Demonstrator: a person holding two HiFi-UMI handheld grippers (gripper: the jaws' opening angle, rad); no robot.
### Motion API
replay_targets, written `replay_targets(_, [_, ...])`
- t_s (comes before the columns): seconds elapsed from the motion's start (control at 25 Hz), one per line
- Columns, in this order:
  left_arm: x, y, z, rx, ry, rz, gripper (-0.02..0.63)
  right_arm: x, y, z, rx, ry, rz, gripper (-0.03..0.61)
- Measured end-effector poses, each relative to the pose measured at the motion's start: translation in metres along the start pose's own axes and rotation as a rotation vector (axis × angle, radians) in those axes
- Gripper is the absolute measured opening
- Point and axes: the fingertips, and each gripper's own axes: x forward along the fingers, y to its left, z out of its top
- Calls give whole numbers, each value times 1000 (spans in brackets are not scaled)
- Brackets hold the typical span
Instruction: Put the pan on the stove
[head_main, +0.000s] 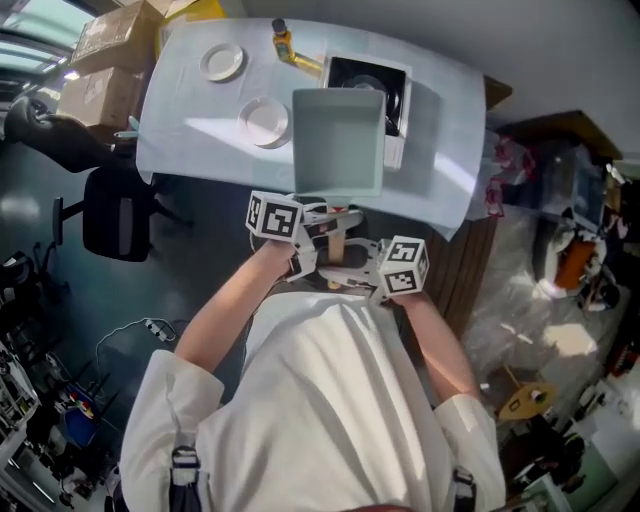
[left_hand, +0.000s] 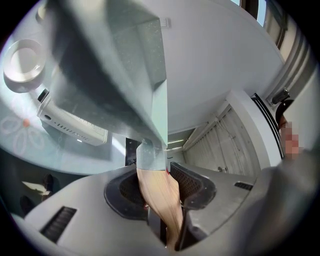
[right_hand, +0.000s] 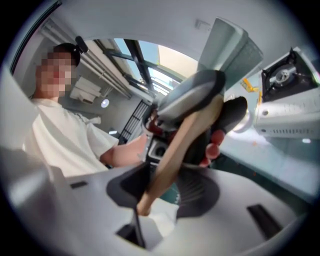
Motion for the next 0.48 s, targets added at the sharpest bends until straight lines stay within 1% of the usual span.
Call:
replay_targets(0.28, [35,11,32,-13,-34,6,153,-34,-27,22,4,41,19,170])
replay_targets(0.36, [42,14,38,-3,-35,18,153,-40,-32,26,3,50,26,170])
replay_targets(0.48, [52,17,46,-9,-43,20,153,-49,-38,32,5,65,41,170])
